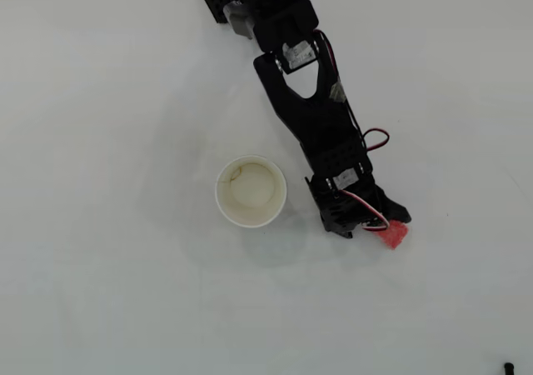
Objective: Grasp a red cube and put it in the cup.
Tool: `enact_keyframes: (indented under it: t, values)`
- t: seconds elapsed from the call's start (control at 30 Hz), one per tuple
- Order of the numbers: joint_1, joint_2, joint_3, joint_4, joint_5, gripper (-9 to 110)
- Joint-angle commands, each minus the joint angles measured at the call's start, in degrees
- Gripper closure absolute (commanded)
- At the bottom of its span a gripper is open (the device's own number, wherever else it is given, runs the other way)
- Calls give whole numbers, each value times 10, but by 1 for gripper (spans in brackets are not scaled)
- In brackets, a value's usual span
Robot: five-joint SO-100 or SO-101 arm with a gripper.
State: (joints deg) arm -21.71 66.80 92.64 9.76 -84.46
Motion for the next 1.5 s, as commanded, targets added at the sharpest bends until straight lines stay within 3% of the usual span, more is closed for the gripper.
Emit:
enact_keyframes:
  t: [0.0, 0.33, 0.7, 0.87, 1.07, 1.23, 1.47]
  values:
    - [2, 15, -45, -7, -6, 63]
    - [9, 13, -47, -12, -9, 64]
    - [13, 12, -47, -18, -11, 81]
    - [14, 11, -47, -18, -11, 81]
    - [17, 17, -48, -20, -11, 77]
    - [32, -7, -82, -40, -36, 59]
    - [50, -31, -112, -27, -49, 57]
